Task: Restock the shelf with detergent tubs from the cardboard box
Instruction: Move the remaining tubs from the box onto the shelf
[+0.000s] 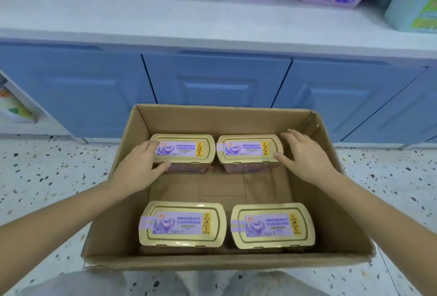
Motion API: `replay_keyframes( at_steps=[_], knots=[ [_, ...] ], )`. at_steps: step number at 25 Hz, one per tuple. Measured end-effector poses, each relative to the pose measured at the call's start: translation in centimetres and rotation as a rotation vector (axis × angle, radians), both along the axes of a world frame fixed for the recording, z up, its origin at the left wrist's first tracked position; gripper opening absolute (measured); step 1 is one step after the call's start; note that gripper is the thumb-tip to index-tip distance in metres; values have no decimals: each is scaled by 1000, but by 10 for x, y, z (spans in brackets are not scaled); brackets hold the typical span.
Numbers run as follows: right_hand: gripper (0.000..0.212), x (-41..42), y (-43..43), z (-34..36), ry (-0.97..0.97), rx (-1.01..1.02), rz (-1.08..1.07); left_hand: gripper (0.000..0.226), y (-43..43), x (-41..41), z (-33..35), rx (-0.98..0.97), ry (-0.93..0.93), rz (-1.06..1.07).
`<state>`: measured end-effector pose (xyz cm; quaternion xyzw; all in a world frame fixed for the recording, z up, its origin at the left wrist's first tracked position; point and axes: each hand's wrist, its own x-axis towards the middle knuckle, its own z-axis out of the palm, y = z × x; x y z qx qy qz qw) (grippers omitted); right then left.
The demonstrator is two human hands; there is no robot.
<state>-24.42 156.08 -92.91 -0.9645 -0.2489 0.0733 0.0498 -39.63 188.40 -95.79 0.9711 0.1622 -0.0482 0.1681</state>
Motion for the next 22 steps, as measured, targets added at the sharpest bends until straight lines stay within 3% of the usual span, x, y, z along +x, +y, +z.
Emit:
replay_keyframes(
  at_steps=[7, 11, 16, 20, 22],
  knots=[
    [59, 23, 4, -65, 189, 63, -206, 61, 2, 30, -51, -238, 30, 391],
    [59, 41, 12, -86, 379, 281, -463, 54, -4, 55, -62, -406, -51, 744],
    [47, 60, 13, -102, 431, 510, -687, 45, 2, 66, -78, -431, -18, 850],
    [25, 59, 12, -111, 648, 725, -833, 44, 6, 61, -88, -926, -52, 1021],
    [20, 58, 11, -114, 683, 783, -854, 46, 7, 63, -90, -1064, -103, 1067]
  ],
)
